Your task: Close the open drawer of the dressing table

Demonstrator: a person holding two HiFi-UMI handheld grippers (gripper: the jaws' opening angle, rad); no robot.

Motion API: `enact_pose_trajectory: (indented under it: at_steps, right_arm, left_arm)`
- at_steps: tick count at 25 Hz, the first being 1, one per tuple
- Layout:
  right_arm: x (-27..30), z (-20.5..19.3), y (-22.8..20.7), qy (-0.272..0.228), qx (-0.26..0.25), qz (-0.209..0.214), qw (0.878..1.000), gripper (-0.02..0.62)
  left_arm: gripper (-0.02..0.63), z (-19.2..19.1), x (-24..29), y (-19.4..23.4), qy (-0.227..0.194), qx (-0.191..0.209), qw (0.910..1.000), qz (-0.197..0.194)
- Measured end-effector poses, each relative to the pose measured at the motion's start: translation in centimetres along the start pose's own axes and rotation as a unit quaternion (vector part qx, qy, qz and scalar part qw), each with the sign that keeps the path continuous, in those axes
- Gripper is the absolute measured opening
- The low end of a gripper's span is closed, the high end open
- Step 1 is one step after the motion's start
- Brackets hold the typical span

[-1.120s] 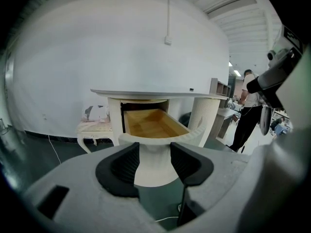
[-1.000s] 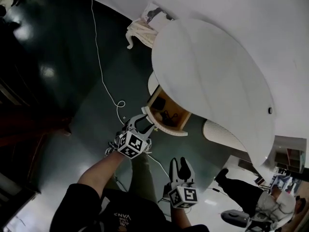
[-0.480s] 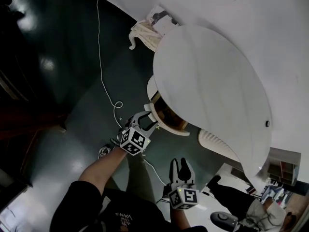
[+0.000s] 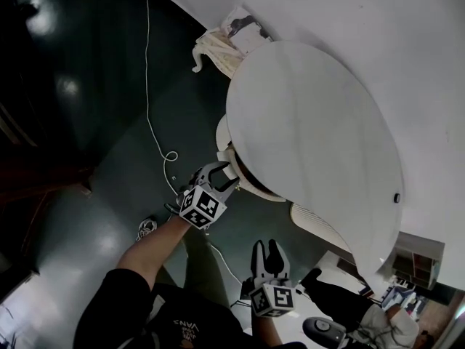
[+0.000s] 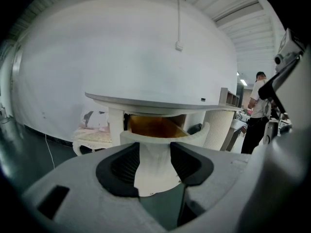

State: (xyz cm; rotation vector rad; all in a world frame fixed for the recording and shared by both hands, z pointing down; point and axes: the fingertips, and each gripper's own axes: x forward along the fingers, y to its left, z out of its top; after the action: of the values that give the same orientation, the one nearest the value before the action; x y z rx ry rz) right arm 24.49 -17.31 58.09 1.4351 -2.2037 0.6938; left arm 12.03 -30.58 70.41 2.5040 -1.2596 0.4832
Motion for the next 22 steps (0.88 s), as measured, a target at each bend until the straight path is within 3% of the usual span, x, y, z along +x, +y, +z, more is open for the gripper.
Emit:
enact_pose_trajectory:
  at_steps: [11, 22]
  right_arm:
    - [1.4, 0.8, -1.2, 0.011, -0.014, 0.004, 1.0, 0.158]
    - [2.6, 0.3, -2.5, 0.013, 0.012, 0.011, 1.0, 0.157]
  left_arm:
    - [0.205, 1.8, 2.8, 1.5, -0.039, -0.03, 0.9987, 0.013]
    - [0.206, 3.2, 5.7, 2.8, -0.063, -0.059, 0.9961, 0.019]
